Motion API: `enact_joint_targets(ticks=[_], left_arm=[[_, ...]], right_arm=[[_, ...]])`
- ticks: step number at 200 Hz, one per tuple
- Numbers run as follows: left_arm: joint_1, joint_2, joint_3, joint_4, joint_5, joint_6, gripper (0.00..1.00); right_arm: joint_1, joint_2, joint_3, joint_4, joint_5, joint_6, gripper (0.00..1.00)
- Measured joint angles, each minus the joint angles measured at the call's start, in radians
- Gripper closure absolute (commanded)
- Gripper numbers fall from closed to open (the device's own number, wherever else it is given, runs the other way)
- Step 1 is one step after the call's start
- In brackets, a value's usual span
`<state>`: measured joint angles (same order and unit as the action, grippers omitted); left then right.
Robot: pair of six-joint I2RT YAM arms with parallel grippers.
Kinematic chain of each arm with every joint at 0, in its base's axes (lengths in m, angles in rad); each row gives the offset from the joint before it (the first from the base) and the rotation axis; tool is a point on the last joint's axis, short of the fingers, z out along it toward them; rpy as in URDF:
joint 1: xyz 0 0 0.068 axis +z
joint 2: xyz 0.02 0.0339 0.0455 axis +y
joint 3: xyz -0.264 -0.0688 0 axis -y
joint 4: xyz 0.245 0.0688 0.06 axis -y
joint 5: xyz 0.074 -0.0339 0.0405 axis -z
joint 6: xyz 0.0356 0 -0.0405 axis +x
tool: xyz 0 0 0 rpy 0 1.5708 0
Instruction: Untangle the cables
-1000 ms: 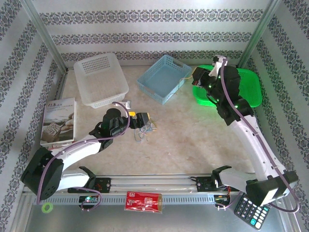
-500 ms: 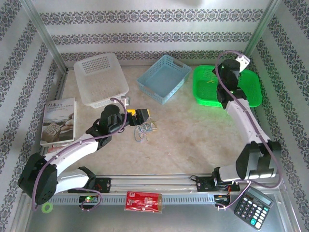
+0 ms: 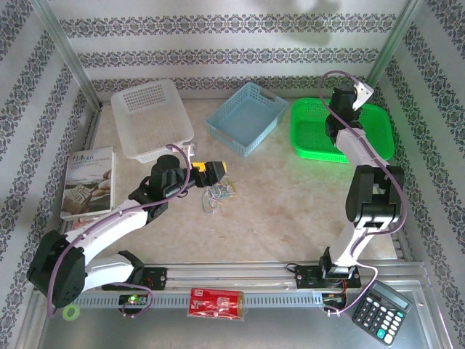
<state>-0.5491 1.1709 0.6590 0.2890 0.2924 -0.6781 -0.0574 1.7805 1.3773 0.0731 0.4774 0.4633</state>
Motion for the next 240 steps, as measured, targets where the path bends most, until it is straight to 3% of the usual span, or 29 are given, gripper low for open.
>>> enact_joint_targets(ticks=[45, 98, 120, 165, 199, 240], left_arm=[[0.0, 0.016, 0.005, -0.003, -0.001, -0.006, 0.0], [0.0, -0.003, -0.002, -0.047, -0.035, -0.013, 0.0], [0.0, -0.056, -0.023, -0.094, -0.074, -0.016, 0.0], [0.0, -0.164, -0.085, -0.193, -0.174, -0.048, 0.0], [0.0, -0.185, -0.136, -0.241, -0.202, -0.092, 0.0], [0.0, -0.184, -0.146, -0.261, -0.212, -0.123, 0.0]], right_arm=[[0.001, -0.04, -0.009, 0.018, -0.144, -0.043, 0.41], [0.029, -0.285, -0.133, 0.033, -0.383, 0.081, 0.43], [0.109, -0.378, -0.209, 0.035, -0.47, 0.119, 0.44], [0.372, -0.505, -0.413, 0.016, -0.552, 0.149, 0.46], [0.527, -0.467, -0.474, -0.022, -0.583, 0.13, 0.47], [0.558, -0.252, -0.468, -0.058, -0.658, 0.109, 0.49]])
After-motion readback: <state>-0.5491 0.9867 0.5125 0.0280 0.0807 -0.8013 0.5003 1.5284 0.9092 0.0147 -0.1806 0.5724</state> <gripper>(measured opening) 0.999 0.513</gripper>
